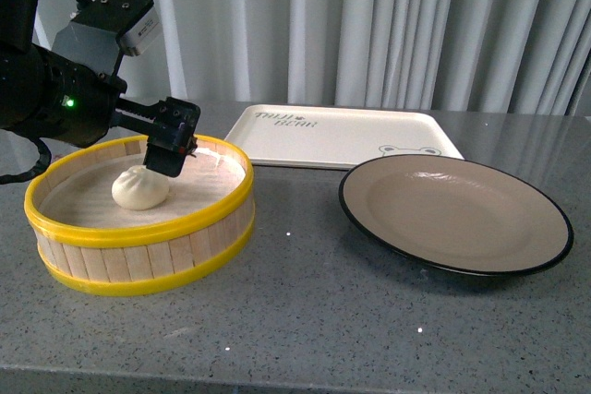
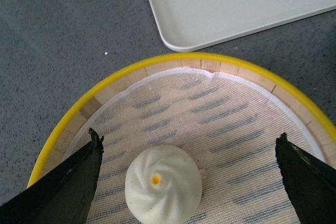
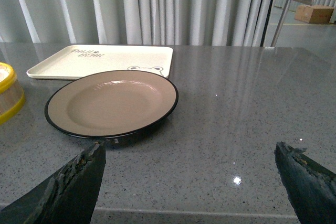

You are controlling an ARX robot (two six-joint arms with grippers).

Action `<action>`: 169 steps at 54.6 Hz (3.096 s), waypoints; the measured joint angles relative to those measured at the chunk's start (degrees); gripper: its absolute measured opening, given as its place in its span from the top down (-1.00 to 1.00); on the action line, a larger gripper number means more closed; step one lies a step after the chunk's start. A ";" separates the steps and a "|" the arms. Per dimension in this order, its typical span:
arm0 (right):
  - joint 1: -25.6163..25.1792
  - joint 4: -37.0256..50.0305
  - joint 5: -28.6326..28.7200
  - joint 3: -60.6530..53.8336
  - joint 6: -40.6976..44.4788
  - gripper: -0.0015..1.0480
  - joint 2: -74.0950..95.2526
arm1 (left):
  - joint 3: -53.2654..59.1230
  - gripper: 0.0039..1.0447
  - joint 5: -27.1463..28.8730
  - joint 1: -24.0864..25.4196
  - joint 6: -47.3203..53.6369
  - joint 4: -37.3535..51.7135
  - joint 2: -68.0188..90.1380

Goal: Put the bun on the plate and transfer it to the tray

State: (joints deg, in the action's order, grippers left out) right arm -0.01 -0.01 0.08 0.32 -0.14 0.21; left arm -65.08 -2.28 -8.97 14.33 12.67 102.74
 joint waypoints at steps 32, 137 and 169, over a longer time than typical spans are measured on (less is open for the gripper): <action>0.00 0.00 0.00 0.00 0.00 -0.84 0.00 | -1.53 -0.88 0.13 1.99 -7.04 -4.70 1.64; 0.00 0.00 0.00 0.00 0.00 -0.84 0.00 | -8.28 0.93 -1.55 -1.68 -17.84 -10.23 -1.16; 0.00 0.00 0.00 0.00 0.00 -0.84 0.00 | -12.55 0.93 2.01 -22.36 -9.81 -9.62 -0.31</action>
State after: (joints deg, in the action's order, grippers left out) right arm -0.01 -0.01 0.08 0.32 -0.14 0.21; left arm -77.62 -0.27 -31.33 4.51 3.05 102.43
